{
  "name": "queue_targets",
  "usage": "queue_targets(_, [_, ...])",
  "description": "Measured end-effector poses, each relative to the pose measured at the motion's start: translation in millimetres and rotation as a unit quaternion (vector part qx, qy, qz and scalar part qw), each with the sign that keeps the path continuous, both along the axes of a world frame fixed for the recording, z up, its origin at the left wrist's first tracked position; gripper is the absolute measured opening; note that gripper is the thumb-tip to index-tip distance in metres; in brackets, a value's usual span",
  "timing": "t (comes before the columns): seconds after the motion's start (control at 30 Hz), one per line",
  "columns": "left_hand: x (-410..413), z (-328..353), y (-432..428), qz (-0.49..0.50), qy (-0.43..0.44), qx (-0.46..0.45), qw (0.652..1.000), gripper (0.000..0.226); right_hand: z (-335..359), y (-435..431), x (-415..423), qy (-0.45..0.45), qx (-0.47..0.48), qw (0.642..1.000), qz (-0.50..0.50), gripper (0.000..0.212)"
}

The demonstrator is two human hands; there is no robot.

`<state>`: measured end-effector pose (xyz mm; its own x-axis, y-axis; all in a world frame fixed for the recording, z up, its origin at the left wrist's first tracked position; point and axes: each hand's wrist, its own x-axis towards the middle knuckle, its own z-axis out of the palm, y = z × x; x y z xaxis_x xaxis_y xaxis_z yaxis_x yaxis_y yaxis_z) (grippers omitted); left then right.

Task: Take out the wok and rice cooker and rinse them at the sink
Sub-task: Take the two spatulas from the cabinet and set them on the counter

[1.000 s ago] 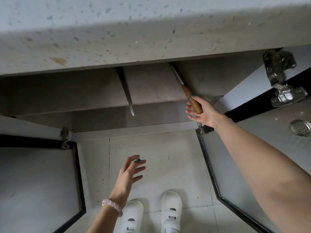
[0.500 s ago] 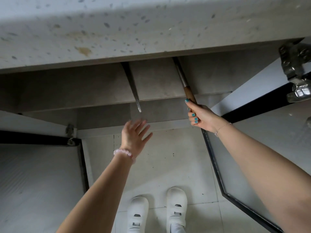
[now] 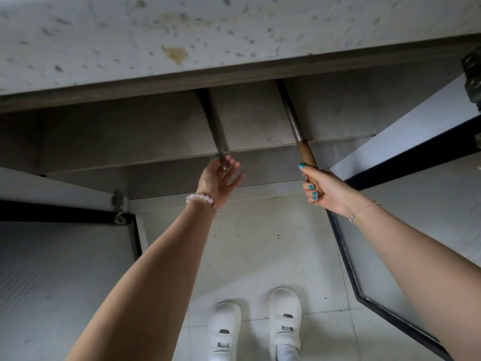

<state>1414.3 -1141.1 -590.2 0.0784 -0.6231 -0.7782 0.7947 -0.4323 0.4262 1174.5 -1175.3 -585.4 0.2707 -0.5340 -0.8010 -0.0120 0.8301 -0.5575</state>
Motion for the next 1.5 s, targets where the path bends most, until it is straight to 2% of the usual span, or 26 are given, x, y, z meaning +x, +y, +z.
queue_targets(0.1, [0, 4, 4, 0.014, -0.015, 0.009, 1.0, 0.032, 3, 2, 3, 0.007, -0.002, 1.0, -0.002, 0.028])
queue_targets(0.33, [-3, 10, 28, -0.023, -0.058, 0.0, 0.998, 0.029, 18, 0, 16, 0.069, -0.018, 0.997, 0.006, 0.029])
queue_targets(0.5, [-14, 23, 60, -0.058, -0.09, -0.011, 0.994, 0.028, 26, 8, 28, 0.1, -0.056, 0.993, 0.005, 0.017])
queue_targets(0.67, [-24, 39, 95, -0.078, -0.081, -0.003, 0.994, 0.033, 34, 16, 41, 0.105, -0.086, 0.991, -0.014, 0.019])
queue_targets(0.87, [-25, 43, 137, -0.126, -0.067, 0.019, 0.99, 0.029, 35, 40, 49, 0.086, -0.056, 0.994, -0.039, 0.021])
queue_targets(0.97, [-19, 38, 134, -0.141, -0.068, 0.019, 0.988, 0.021, 35, 49, 47, 0.041, -0.018, 0.998, -0.046, 0.018])
queue_targets(1.1, [-7, 29, 114, -0.157, -0.081, 0.034, 0.984, 0.039, 39, 51, 45, -0.025, 0.022, 0.999, -0.042, 0.013])
queue_targets(1.17, [-3, 26, 100, -0.182, -0.094, 0.036, 0.978, 0.045, 38, 49, 43, -0.031, 0.027, 0.999, -0.024, 0.013])
queue_targets(1.33, [4, 25, 68, -0.175, -0.073, 0.039, 0.981, 0.038, 32, 45, 37, -0.039, 0.047, 0.998, 0.015, 0.015])
queue_targets(1.5, [-1, 23, 58, -0.155, -0.085, 0.05, 0.983, 0.033, 30, 45, 39, -0.004, 0.038, 0.999, -0.003, 0.03])
